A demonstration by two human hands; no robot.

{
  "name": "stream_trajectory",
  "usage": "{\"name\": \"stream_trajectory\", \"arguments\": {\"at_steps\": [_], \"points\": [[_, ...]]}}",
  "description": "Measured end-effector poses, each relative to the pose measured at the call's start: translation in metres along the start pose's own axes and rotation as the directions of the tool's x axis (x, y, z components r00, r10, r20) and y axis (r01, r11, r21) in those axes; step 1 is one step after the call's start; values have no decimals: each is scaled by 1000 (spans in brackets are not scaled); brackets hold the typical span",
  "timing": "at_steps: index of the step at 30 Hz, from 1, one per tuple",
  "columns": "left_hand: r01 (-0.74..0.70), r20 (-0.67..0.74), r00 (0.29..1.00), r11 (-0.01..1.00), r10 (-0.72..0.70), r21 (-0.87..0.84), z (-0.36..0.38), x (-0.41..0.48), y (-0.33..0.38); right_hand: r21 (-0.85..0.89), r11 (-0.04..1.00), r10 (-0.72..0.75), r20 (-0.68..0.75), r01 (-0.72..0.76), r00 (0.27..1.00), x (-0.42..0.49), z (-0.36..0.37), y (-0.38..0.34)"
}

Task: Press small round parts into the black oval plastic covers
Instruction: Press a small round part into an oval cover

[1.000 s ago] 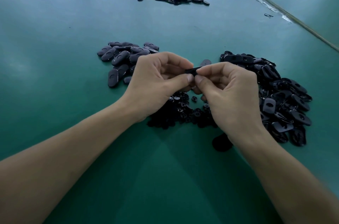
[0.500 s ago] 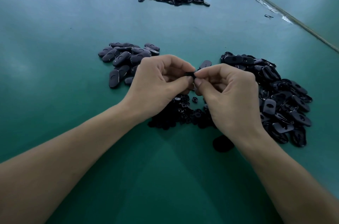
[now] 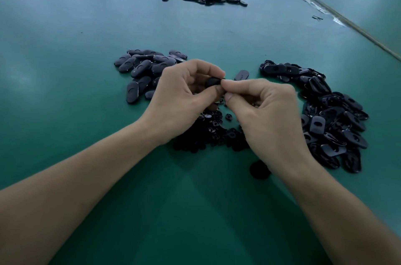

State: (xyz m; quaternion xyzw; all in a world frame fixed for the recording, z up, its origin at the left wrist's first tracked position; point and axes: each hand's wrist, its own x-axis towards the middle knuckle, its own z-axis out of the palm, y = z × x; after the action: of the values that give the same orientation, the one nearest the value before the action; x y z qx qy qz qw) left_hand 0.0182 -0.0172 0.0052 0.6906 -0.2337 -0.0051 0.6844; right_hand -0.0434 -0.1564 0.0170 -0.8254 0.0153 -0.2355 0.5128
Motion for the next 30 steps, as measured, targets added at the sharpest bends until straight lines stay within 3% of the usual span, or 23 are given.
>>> {"name": "stream_trajectory", "arguments": {"at_steps": [4, 12, 22, 30], "points": [[14, 36, 999, 1000, -13, -18, 0, 0, 1, -102, 993, -54, -10, 53, 998, 3, -6, 3], [50, 43, 998, 997, -48, -54, -2, -1, 1, 46, 999, -20, 67, 17, 998, 10, -14, 8], [48, 21, 999, 999, -48, -8, 3, -2, 4, -90, 996, 16, 102, -7, 995, 9, -13, 7], [32, -21, 999, 999, -32, 12, 1, -3, 6, -39, 999, 37, 116, -33, 993, 12, -17, 8]]}}
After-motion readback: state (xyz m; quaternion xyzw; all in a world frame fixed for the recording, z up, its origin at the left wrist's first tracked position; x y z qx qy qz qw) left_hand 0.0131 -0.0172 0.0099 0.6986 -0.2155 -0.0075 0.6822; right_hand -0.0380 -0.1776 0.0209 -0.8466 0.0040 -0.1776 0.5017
